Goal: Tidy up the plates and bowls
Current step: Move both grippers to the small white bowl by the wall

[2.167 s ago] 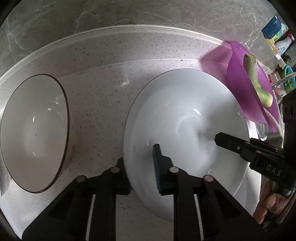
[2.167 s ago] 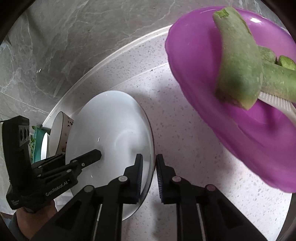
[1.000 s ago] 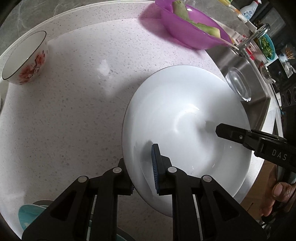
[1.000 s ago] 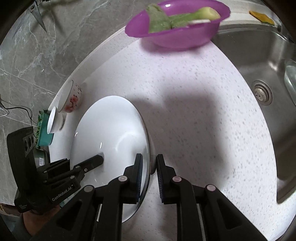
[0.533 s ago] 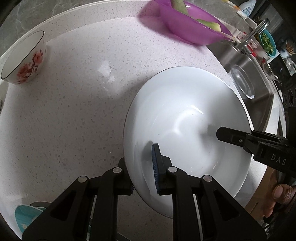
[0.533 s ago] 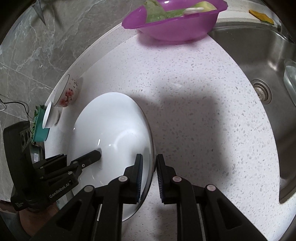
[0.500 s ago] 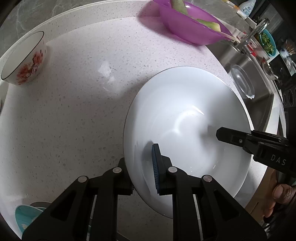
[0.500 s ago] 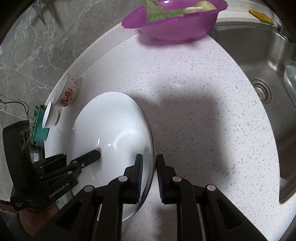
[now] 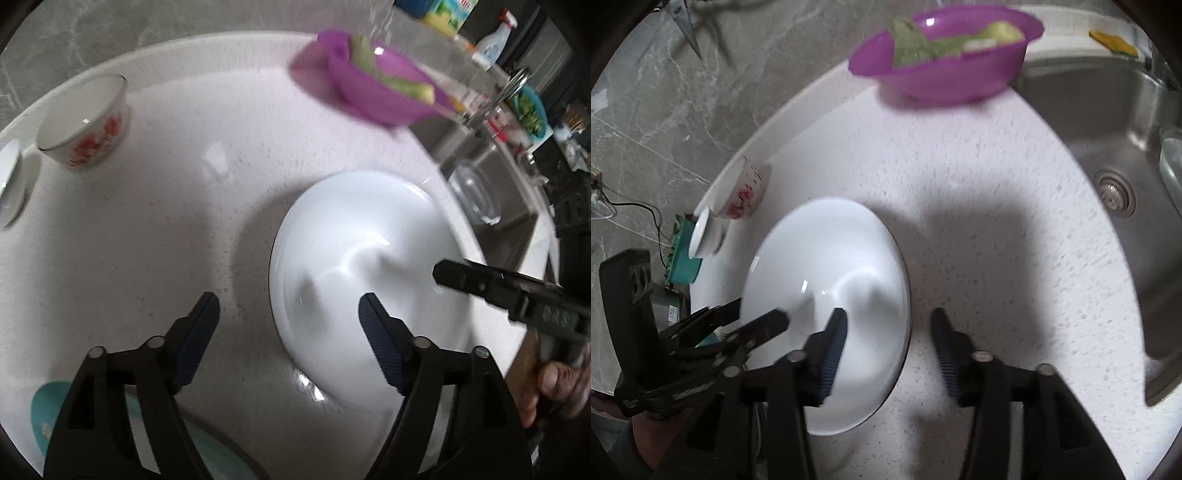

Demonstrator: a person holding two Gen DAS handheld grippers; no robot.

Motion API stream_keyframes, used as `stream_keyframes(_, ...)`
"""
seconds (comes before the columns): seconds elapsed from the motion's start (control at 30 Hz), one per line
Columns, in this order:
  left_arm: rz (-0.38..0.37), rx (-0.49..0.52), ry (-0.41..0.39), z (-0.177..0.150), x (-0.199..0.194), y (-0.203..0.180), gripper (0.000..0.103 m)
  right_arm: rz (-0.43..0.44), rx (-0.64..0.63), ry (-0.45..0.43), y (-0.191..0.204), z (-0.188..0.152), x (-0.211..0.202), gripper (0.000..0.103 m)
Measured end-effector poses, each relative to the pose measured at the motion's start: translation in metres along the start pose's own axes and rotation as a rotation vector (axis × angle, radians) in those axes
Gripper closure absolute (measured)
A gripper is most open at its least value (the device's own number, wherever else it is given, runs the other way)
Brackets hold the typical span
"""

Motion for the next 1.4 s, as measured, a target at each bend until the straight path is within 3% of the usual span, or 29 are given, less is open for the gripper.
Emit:
stream_keyframes(0.07,-0.013,-0.011,-0.036,-0.002,-0.025,0.003,0.002,0.005,0.017,-0.030,-0.005,0.005,-0.017,0.040)
stream_keyframes(0.27,0.023,-0.108,-0.188,-0.001,-0.127,0.060,0.000,0.087,0.057,-0.184,0.007,0.041,-0.080,0.019)
stream_keyframes(0.4,0.138,-0.193,-0.323,0.005,-0.196,0.145,0.000,0.178,-0.011,-0.244,0.069,0.067,-0.104,0.018)
stream_keyframes(0.5,0.168,-0.261,-0.364,0.013,-0.219,0.206,0.000,0.223,-0.088,-0.244,0.136,0.079,-0.099,0.018)
stream_keyframes(0.67,0.192,-0.347,-0.346,0.033,-0.221,0.292,0.000,0.247,-0.188,-0.148,0.259,0.098,-0.054,0.025)
stream_keyframes(0.73,0.191,-0.358,-0.328,0.036,-0.212,0.311,0.000,0.232,-0.244,-0.104,0.309,0.104,-0.027,0.035)
stream_keyframes(0.93,0.153,-0.387,-0.274,0.046,-0.180,0.345,0.002,0.149,-0.338,0.023,0.395,0.106,0.043,0.045)
stream_keyframes(1.23,0.145,-0.421,-0.264,0.046,-0.159,0.384,0.002,0.040,-0.435,0.082,0.442,0.130,0.111,0.049)
stream_keyframes(1.4,0.149,-0.427,-0.253,0.047,-0.148,0.397,0.003,-0.016,-0.476,0.117,0.447,0.135,0.142,0.049)
Point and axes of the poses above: each gripper's, at about its wrist camera, not at the fingertips, and x roughly the way its jaws point, y to its left, z to its top, the point moved 3 cm from there along x, roughly the way its jaws point, and after that the axes turned 12 degrees about -z, right-handed, at the moved point
